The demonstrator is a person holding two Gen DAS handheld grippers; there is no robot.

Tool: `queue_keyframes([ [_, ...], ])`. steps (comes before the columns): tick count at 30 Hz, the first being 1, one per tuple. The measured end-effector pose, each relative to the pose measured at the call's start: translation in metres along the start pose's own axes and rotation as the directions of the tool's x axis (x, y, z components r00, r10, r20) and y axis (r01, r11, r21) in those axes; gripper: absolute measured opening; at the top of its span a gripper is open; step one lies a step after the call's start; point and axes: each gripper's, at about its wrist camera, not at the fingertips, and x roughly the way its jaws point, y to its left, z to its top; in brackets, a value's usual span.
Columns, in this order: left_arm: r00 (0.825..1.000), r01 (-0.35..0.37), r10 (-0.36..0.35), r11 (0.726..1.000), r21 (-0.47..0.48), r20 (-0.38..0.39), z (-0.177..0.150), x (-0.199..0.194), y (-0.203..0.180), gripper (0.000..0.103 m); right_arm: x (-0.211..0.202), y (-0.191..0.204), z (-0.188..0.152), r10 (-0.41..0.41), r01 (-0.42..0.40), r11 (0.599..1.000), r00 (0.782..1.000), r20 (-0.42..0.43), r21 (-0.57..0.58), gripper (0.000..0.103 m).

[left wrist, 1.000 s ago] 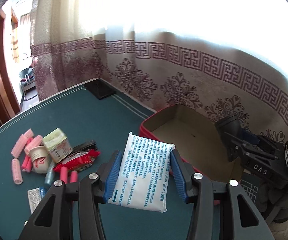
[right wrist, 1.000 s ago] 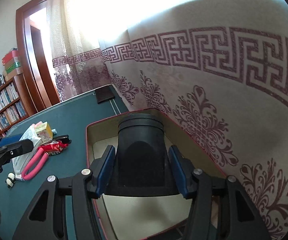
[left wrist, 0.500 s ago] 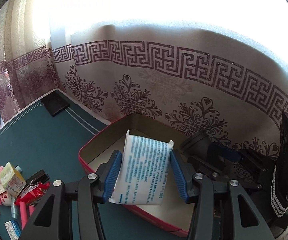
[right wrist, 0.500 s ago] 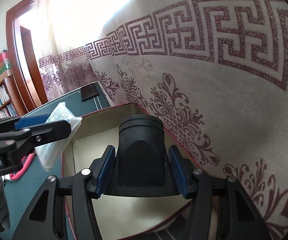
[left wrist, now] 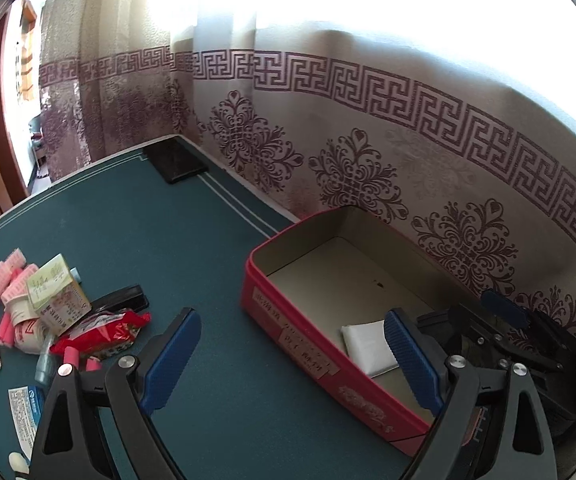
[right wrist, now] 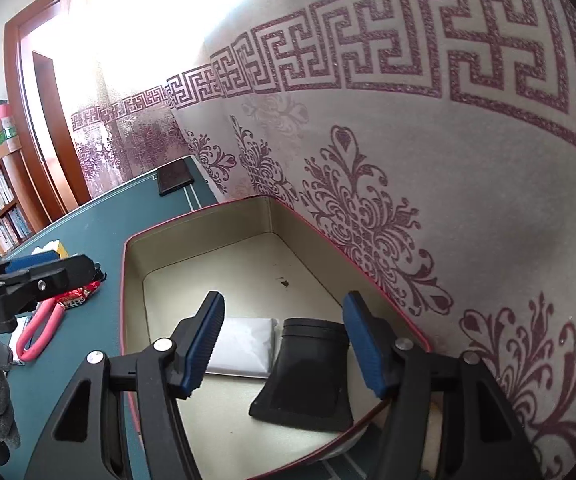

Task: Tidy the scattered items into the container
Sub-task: 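Open left gripper dropping packet into tin while right gripper releases black cup, then withdraw both grippers from the tin back toward the items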

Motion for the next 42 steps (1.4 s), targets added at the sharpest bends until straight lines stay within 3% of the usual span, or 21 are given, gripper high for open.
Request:
queue_keyframes([
  [13, 0.996, -0.093, 0.09, 0.985, -0.142, -0.025, -0.037, -0.03, 0.062, 0.095, -0.014, 0.049, 0.001, 0.107, -0.106, 0.993, 0.994, 0.03, -0.059, 0.075],
  [21, 0.985, -0.171, 0.171, 0.961, -0.216, -0.022, -0.064, -0.058, 0.105, 0.095, -0.016, 0.09, -0.006, 0.181, -0.179, 0.977, 0.983, 0.009, -0.115, 0.076],
  [27, 0.966, -0.256, 0.255, 0.936, -0.239, -0.039, -0.09, -0.079, 0.136, 0.095, -0.011, 0.118, -0.017, 0.228, -0.23, 0.961, 0.973, -0.034, -0.154, 0.076],
  [33, 0.933, -0.359, 0.345, 0.907, -0.22, -0.1, -0.126, -0.093, 0.164, 0.095, 0.0, 0.139, -0.029, 0.261, -0.276, 0.946, 0.96, -0.105, -0.171, 0.076],
  [42, 0.913, -0.408, 0.383, 0.862, -0.302, -0.14, -0.155, -0.107, 0.211, 0.095, 0.01, 0.171, -0.045, 0.29, -0.326, 0.923, 0.939, -0.185, -0.206, 0.076],
])
